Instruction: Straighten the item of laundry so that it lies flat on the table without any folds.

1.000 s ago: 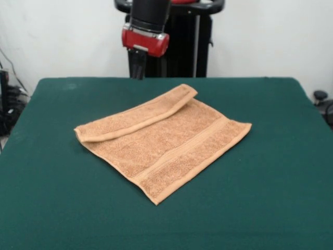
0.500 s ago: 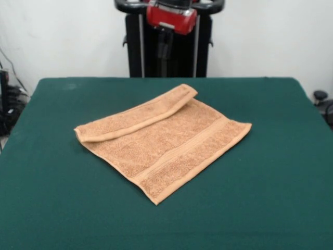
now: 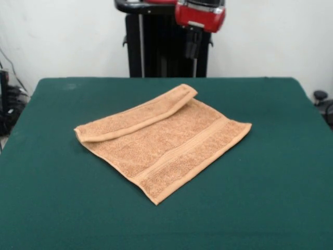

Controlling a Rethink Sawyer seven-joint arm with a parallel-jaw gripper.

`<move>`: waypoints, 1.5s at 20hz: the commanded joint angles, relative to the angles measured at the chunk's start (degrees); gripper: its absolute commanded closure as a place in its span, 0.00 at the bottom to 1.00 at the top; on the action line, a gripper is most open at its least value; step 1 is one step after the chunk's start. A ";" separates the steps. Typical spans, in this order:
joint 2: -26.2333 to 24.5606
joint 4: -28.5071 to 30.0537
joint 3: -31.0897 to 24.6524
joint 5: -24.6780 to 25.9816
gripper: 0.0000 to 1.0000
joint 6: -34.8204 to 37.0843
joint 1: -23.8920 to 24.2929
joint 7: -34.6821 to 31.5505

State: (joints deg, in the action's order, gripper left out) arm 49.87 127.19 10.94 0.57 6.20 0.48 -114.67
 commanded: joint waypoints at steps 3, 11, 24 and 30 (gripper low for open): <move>-8.41 -3.28 -4.15 -8.78 1.00 -1.07 -5.48 -15.48; -15.30 -5.28 -3.90 -10.73 1.00 -8.86 -5.77 -14.07; -18.47 -5.89 -4.05 -10.20 1.00 -13.42 -4.35 -12.14; -18.72 -6.31 -3.59 -9.89 1.00 -13.67 -4.57 -11.54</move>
State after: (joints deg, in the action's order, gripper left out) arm 32.34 124.72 10.88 -6.31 -4.57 -4.17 -114.67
